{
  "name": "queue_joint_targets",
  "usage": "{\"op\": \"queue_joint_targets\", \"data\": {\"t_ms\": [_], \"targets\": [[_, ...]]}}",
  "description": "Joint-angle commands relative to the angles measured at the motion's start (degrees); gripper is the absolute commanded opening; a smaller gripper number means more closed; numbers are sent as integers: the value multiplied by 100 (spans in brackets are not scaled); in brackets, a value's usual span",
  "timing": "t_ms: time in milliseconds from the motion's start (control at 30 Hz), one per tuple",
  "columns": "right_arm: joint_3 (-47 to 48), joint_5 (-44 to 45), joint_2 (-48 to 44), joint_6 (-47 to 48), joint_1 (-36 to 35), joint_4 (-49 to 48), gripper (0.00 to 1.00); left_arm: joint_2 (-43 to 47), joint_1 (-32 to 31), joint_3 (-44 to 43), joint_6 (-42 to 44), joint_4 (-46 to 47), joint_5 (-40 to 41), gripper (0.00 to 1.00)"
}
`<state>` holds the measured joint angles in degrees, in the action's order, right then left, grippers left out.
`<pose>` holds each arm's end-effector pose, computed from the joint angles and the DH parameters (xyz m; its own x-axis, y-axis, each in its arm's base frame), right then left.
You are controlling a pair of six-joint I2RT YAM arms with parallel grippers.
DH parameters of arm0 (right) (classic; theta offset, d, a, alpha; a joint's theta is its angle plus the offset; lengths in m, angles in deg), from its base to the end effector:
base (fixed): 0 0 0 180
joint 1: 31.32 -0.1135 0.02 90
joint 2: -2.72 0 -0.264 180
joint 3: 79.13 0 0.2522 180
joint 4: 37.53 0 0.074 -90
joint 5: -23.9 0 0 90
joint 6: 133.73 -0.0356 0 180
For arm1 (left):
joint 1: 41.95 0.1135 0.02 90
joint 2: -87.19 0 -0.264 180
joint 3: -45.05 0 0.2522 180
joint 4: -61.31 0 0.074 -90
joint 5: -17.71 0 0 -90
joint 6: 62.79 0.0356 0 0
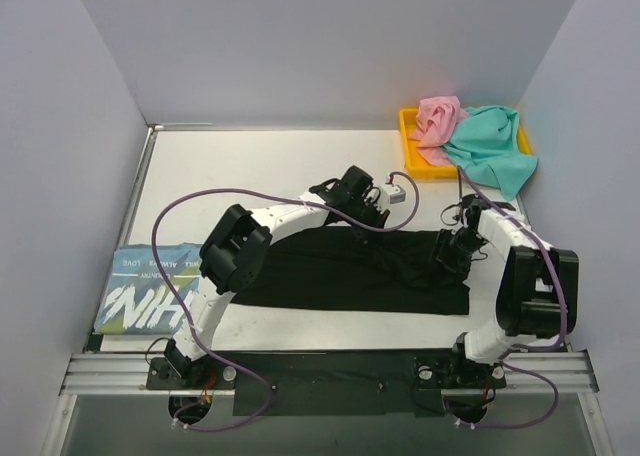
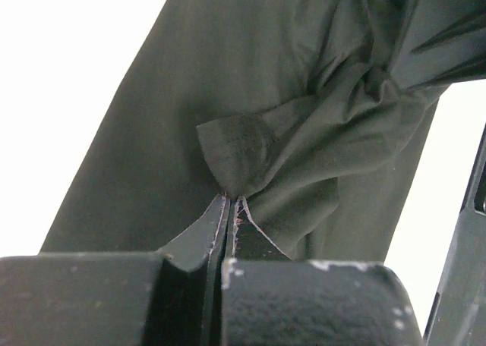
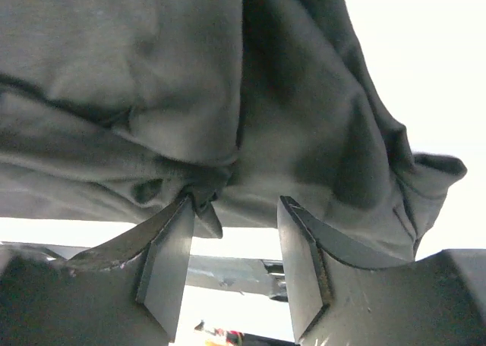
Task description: Fold and stack the t-shirts
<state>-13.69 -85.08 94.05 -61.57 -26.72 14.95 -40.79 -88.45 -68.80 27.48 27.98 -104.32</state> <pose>0.2748 -0.0105 0.1619 -0.9262 0.3652 -0.0943 0.3091 0.8782 0.3650 0.3287 -0.3738 0.1833 -0.5031 0.5360 -0.6779 0.8642 0.3209 -0.3876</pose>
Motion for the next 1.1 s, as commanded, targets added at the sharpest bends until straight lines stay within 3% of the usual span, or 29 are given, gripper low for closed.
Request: {"op": "queue_joint_targets", "data": {"t_ms": [0,233,500,600,667,900,1067], "targets": [[-158,8,-1099,-867,181,-259,43,37,36,104,262,-90,-295,0],[-623,-387,-1346,-1766,226,-909,38,28,45,87,421,-196,-339,0],[-896,-712,-828,-2108,225,-1375,34,19,9,104,535,-231,-322,0],[-914,-633,-809,-2179,225,-1437,7,45,9,95,553,-257,-304,0],[-940,-519,-923,-2136,225,-1385,0,54,1,34,561,-310,-269,0],[-984,393,-1845,-1355,-108,-1226,0,247,132,-213,369,-469,-330,0],[-1502,834,-2795,-1002,-496,-2200,0,265,124,-125,263,-135,-120,0]]}}
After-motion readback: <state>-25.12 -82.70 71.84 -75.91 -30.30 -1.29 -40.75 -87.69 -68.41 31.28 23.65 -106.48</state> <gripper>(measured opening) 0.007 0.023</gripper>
